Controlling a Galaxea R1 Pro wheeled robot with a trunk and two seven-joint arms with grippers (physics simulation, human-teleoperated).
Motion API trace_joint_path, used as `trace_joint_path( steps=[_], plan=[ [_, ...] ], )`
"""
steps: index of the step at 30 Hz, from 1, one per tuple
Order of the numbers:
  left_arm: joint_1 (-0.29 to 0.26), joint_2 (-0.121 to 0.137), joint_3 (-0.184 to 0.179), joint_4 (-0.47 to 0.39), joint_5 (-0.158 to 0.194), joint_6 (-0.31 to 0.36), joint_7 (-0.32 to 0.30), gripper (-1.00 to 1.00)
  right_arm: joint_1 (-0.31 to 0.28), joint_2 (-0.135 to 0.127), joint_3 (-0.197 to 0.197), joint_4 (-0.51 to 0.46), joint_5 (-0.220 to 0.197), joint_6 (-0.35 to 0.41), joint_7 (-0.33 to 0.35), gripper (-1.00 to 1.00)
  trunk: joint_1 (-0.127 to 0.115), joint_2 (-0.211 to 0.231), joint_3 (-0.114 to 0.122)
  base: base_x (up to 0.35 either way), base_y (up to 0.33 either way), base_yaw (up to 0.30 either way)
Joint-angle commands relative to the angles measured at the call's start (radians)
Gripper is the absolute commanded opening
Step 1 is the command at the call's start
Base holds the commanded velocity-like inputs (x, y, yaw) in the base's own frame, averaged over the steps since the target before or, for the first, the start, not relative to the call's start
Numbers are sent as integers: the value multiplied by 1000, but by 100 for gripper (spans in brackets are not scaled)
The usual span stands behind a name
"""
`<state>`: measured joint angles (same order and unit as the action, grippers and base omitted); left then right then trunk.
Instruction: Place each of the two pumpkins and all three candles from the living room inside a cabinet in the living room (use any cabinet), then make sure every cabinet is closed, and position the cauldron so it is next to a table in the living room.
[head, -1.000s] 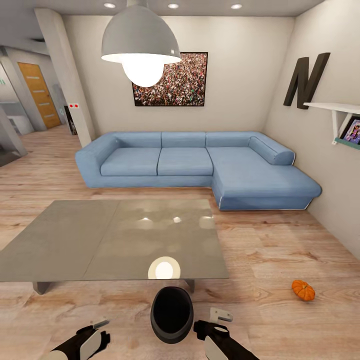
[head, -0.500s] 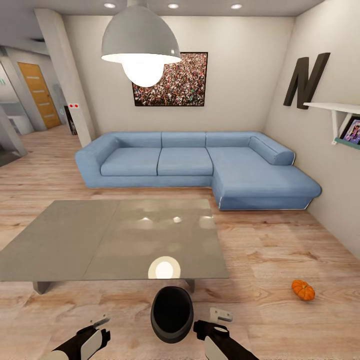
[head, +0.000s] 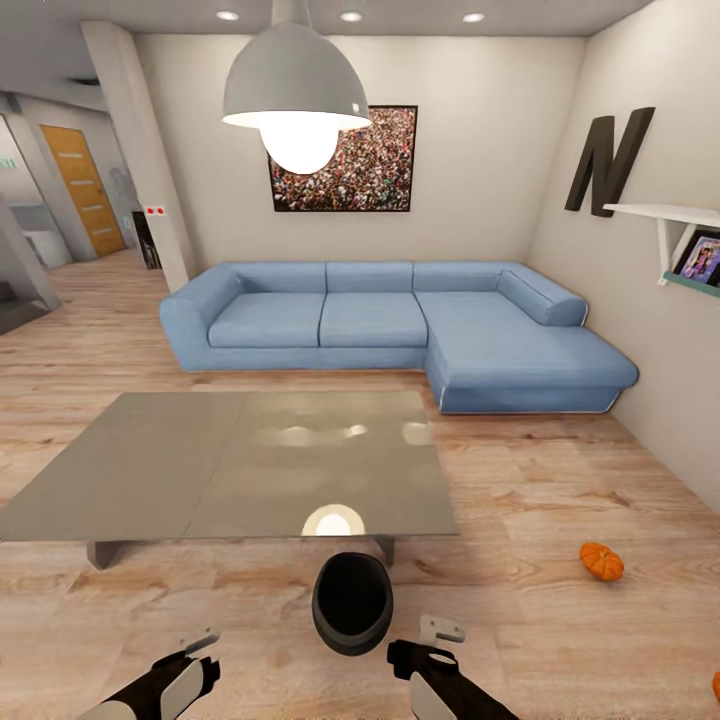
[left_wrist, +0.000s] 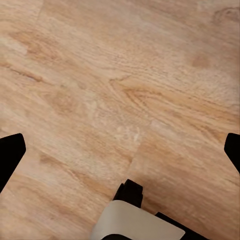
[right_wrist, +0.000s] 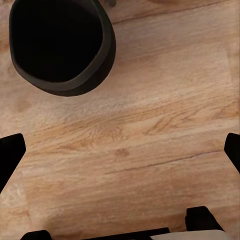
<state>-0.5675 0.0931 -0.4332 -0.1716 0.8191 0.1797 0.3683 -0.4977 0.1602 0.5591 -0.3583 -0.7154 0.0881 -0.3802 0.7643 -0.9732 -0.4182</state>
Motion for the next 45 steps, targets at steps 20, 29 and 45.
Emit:
trace_joint_path(
  steps=[20,29,45],
  plan=[
    [0,4,-18,-3,-3,8,-207,100,-1,-3,23,0,23,4,-4,100,0,-1,-1,-31,40,0],
    [0,5,-18,-3,-2,8,-211,100,-1,-1,25,-1,24,4,-5,100,0,-1,-1,-118,79,0],
    [0,-15,-20,-3,-6,7,-200,100,-1,1,29,-1,24,7,-3,100,0,-1,-1,-21,17,0]
  ],
)
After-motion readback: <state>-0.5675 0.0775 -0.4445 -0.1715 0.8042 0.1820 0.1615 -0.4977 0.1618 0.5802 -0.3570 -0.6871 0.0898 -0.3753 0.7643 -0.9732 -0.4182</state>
